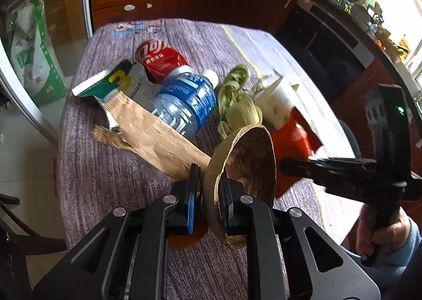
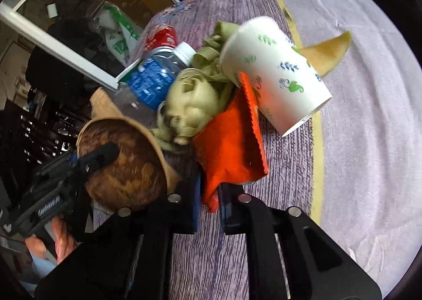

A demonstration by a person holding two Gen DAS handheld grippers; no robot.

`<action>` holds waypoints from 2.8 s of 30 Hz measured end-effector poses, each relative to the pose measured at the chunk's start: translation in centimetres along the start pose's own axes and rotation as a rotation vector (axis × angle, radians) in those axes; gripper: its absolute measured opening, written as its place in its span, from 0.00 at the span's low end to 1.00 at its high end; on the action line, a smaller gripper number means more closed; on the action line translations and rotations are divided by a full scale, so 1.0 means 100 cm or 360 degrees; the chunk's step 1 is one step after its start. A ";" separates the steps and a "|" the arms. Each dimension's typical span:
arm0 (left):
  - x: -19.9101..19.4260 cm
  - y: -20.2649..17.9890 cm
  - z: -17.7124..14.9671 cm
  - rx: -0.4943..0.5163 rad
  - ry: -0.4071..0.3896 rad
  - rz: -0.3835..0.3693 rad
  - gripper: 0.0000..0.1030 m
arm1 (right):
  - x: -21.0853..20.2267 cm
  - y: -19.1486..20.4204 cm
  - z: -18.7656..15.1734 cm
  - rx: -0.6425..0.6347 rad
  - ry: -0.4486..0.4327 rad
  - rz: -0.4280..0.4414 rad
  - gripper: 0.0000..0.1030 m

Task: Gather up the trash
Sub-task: 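Grasp the coconut-shell bowl rim with the left tool while the right tool grasps the red wrapper, then carry the bowl and wrapper over the teal bin and open both tools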

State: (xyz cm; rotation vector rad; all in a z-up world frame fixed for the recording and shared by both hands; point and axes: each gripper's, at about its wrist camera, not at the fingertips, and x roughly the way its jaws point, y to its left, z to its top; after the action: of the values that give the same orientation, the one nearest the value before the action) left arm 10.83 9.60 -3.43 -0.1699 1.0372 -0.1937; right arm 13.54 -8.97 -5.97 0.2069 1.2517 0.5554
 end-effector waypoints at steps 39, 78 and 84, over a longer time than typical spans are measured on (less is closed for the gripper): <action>0.142 -0.368 0.065 0.0823 0.0180 -0.0217 0.15 | -0.208 -0.329 -0.147 0.0966 -0.0605 -0.0464 0.09; 0.245 -0.461 0.026 0.1173 0.0430 -0.0201 0.43 | -0.198 -0.386 -0.148 0.1192 -0.0635 -0.0442 0.77; 0.220 -0.450 0.041 0.1097 0.0349 -0.0268 0.58 | -0.195 -0.379 -0.146 0.1201 -0.0619 -0.0409 0.77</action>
State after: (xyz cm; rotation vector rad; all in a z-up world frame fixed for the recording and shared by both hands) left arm 21.69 -39.14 -9.44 0.3985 1.1175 -0.7207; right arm 6.71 -53.15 -10.99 0.7368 1.0328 -0.1995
